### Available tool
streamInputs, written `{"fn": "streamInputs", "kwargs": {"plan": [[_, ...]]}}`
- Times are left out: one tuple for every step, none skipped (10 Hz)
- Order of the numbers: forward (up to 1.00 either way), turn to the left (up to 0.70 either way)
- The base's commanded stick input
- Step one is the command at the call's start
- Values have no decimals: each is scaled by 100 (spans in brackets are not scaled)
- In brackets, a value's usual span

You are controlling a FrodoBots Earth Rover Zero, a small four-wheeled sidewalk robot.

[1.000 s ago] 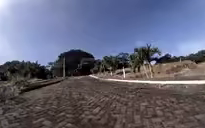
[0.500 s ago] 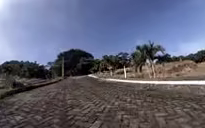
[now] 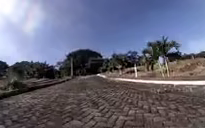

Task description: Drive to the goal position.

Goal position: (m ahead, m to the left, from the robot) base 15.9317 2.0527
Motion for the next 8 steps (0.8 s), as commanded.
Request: {"fn": "streamInputs", "kwargs": {"plan": [[100, 0], [100, 0], [100, 0], [100, 0], [100, 0], [100, 0], [100, 0], [100, 0]]}}
